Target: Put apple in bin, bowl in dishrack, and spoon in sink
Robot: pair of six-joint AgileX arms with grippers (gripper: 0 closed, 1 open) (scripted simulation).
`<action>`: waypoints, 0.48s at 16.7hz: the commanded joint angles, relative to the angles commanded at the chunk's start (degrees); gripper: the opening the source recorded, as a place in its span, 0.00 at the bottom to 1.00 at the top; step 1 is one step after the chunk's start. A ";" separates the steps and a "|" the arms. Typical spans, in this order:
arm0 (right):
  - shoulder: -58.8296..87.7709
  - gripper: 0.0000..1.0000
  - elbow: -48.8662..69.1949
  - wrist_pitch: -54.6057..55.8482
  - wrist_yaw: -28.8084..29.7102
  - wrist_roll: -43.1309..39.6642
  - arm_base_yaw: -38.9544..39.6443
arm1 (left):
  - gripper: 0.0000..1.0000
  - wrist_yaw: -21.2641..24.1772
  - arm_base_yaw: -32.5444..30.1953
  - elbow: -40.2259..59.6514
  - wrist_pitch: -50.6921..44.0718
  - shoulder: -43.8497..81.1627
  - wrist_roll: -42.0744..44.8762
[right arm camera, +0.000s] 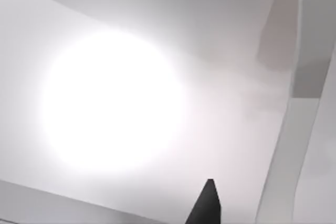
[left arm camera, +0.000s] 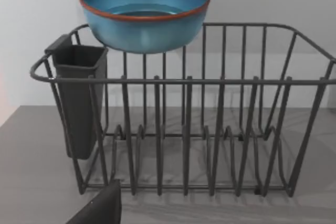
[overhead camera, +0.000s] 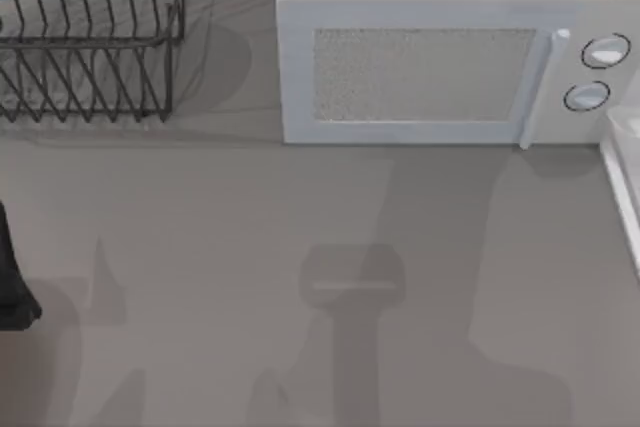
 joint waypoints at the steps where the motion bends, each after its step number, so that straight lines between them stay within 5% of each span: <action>1: 0.00 0.38 0.00 0.00 0.00 0.00 0.00 | 1.00 0.00 0.00 0.00 0.00 0.00 0.00; 8: 0.00 0.90 0.00 0.00 0.00 0.00 0.00 | 1.00 0.00 0.00 0.00 0.00 0.00 0.00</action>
